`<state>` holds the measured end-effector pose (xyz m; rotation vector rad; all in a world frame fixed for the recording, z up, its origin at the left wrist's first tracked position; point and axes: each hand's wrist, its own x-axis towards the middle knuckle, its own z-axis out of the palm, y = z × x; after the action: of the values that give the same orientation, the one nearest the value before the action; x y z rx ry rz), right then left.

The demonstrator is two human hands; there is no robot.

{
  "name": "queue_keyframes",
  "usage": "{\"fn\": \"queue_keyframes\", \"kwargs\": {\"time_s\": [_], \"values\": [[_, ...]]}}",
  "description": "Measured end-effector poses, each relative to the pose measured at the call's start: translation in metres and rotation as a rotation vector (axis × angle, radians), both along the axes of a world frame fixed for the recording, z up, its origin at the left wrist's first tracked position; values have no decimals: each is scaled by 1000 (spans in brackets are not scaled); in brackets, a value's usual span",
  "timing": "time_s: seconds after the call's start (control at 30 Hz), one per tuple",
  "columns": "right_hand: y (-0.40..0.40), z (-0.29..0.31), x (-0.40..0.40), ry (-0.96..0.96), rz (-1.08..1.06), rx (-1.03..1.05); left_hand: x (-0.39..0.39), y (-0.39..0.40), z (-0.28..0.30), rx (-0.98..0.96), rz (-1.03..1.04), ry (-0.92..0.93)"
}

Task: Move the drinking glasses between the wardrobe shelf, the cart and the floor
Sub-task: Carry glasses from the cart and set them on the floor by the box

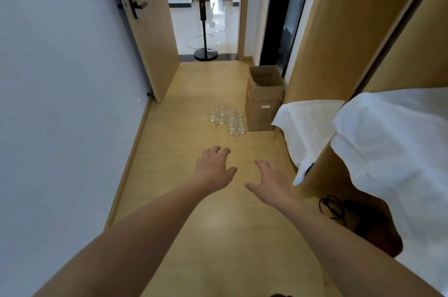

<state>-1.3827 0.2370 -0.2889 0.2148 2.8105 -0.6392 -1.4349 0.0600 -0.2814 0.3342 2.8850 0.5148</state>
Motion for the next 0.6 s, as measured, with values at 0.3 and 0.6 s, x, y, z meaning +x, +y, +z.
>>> {"fn": "queue_keyframes", "kwargs": {"time_s": [0.3,0.6], "values": [[19,-23,-126,-24,-2,-62,-111,19,-25,-4,31,-62],[70,-44,-269,-77,-29,-122,-249,66,-35,-29,82,-135]]}}
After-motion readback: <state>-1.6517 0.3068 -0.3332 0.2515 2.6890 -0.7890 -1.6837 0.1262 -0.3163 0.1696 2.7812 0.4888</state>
